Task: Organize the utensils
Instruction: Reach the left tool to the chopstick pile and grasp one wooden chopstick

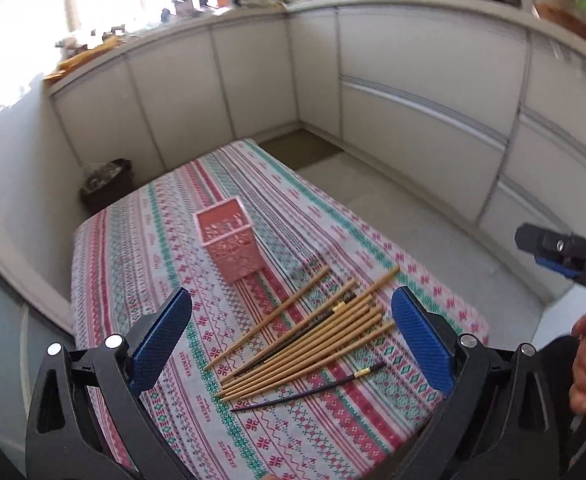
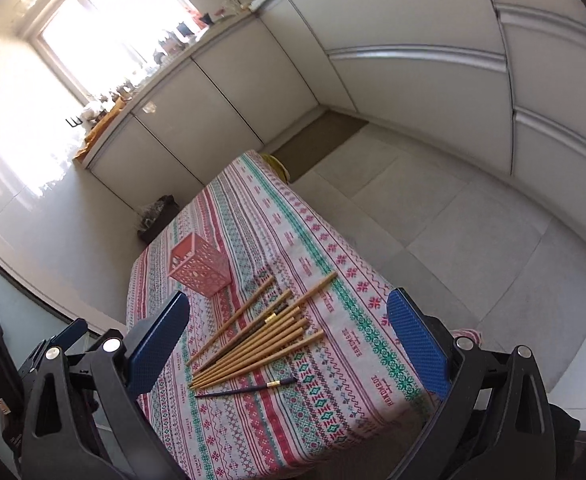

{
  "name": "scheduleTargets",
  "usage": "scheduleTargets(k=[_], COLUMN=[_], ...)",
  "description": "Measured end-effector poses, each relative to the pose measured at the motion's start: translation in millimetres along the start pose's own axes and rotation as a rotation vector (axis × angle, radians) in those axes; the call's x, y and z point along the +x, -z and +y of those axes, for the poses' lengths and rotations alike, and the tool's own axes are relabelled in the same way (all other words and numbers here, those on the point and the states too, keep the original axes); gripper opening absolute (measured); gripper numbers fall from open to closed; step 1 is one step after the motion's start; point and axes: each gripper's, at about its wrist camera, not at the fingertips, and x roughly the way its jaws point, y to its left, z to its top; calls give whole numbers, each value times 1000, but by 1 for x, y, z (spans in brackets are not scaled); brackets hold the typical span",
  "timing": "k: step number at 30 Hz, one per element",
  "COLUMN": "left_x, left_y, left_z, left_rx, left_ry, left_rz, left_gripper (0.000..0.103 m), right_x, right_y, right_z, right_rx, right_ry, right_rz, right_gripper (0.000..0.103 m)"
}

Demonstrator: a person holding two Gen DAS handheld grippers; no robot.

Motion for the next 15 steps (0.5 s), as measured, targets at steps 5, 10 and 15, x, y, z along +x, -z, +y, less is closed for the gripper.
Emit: scheduleTargets(k=[5,10,15], left_x=[84,158,215], left_y=[-2,-12,-30], left_z=[-14,-16,-14], left_rx=[211,304,303], left_ry=[227,359,419], left_rz=[250,443,544], left_gripper=[96,96,84], right_x=[42,78,104], right_y=[-7,-14,-18], right_z=[-28,-48,-65], right_rx=[84,158,236], right_ry=[0,-13,-43], right_rz=[76,156,231], right_gripper=[96,96,96])
